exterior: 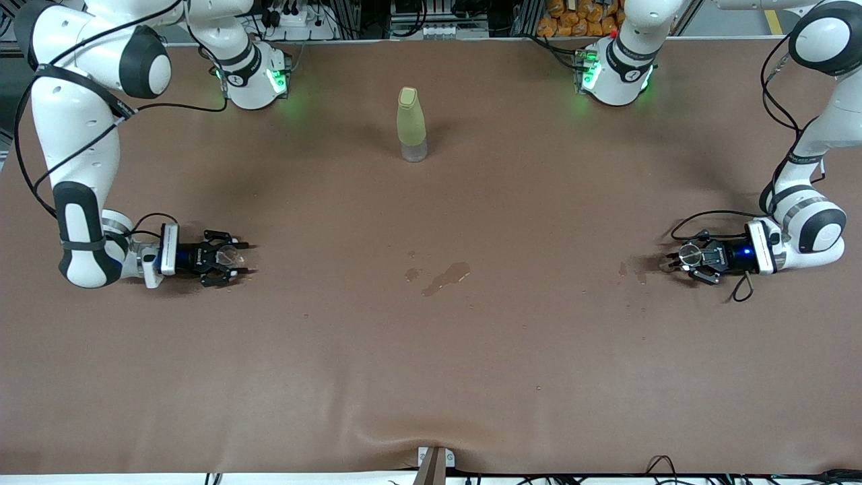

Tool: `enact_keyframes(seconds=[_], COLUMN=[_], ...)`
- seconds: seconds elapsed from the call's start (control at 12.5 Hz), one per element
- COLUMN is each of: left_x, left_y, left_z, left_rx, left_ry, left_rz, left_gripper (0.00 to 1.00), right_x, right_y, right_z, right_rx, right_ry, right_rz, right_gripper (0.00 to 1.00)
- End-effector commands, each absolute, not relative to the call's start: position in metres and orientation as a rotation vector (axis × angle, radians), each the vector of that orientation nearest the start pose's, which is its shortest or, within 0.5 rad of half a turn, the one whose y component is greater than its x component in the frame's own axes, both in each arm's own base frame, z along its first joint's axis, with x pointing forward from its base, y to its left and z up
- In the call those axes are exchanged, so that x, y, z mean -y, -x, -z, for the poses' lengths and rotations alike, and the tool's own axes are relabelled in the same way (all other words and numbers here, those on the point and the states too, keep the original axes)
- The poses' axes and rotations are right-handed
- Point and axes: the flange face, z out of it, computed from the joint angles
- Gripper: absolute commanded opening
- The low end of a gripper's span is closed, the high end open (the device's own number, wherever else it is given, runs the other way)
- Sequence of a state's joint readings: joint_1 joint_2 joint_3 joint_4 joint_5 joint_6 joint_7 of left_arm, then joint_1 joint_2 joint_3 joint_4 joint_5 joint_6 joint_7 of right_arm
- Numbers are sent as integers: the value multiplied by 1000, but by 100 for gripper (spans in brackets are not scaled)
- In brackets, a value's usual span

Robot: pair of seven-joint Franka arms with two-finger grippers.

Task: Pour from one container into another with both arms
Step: 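Lower the beaker with the right gripper onto the table and release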

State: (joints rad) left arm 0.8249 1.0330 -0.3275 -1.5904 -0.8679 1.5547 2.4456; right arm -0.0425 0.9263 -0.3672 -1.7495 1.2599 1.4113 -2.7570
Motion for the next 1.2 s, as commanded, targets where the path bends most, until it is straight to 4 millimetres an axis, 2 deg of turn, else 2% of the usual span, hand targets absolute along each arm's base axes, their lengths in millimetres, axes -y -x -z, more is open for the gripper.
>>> enact_keyframes(seconds=[0.0, 0.08, 0.16, 0.4, 0.48, 0.64, 0.8, 0.96, 1.12], left_x=[-223, -223, -226, -231, -232, -236, -240, -241, -247], left_y=[-544, -544, -542, -540, -540, -538, -536, -536, -534], left_z=[-70, -70, -68, -69, -70, -71, -72, -72, -73], left_rx=[1185, 1185, 1179, 1163, 1162, 1145, 1139, 1137, 1127], left_ry=[-1372, -1374, -1380, -1392, -1391, -1400, -1405, -1407, -1418], left_rz=[-1135, -1134, -1133, -1130, -1130, -1129, -1133, -1133, -1133], left_gripper=[10, 11, 14, 22, 29, 39, 41, 43, 46], right_x=[119, 121, 133, 159, 167, 190, 212, 227, 232], right_y=[-545, -545, -545, -552, -557, -566, -568, -569, -571], right_z=[-66, -67, -71, -87, -96, -126, -164, -204, -254], right_rx=[1512, 1506, 1513, 1527, 1522, 1480, 1394, 1324, 1227], right_ry=[1291, 1303, 1337, 1440, 1478, 1605, 1763, 1897, 2047], right_rz=[1081, 1072, 1058, 944, 865, 653, 459, 343, 215], right_gripper=[92, 96, 99, 100, 100, 100, 100, 100, 100])
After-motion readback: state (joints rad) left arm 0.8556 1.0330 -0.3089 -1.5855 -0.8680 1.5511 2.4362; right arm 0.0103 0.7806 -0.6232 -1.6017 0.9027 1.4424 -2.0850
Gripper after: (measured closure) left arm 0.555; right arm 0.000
